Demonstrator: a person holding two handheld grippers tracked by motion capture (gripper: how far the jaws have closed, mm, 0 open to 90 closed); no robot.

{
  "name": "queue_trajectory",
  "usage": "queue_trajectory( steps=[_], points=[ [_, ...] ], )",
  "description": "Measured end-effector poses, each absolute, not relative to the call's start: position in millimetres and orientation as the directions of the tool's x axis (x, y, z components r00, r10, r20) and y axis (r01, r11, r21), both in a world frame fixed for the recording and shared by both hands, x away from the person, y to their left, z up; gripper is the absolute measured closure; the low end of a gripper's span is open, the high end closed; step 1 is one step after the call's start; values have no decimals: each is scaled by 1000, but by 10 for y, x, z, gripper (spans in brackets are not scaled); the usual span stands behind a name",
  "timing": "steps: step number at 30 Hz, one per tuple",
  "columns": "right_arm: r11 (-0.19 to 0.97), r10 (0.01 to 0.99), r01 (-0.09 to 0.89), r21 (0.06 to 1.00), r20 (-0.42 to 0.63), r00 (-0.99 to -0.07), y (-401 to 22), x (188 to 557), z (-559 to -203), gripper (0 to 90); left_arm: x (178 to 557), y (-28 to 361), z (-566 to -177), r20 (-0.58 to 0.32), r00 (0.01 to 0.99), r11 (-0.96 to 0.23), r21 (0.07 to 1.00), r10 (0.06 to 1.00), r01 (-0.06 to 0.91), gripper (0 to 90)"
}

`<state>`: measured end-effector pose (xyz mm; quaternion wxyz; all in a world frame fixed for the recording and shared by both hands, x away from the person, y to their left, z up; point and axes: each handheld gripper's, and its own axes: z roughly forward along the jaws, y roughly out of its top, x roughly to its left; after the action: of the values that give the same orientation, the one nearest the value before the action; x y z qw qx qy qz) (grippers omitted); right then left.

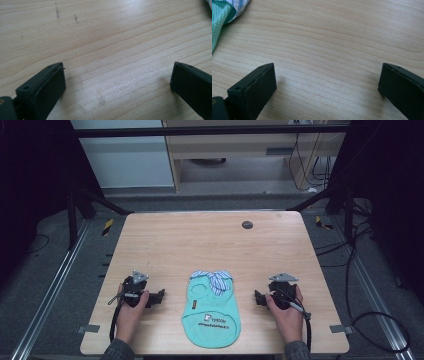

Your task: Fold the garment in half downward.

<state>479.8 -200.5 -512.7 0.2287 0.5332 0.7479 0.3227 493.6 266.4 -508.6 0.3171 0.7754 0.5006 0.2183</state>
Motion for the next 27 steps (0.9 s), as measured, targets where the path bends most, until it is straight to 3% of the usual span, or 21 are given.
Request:
queue_trajectory(
  steps=[22, 27],
  points=[
    [222, 947, 653, 724, 0, -322, -1995, 4781, -5127, 11, 4851, 2670, -5073, 20, 451, -331, 709, 892, 623, 10],
    [223, 946, 649, 727, -2, -323, -1993, 4775, -5124, 34, 4807, 2657, -4977, 8, 474, -319, 749, 881, 580, 41]
  ],
)
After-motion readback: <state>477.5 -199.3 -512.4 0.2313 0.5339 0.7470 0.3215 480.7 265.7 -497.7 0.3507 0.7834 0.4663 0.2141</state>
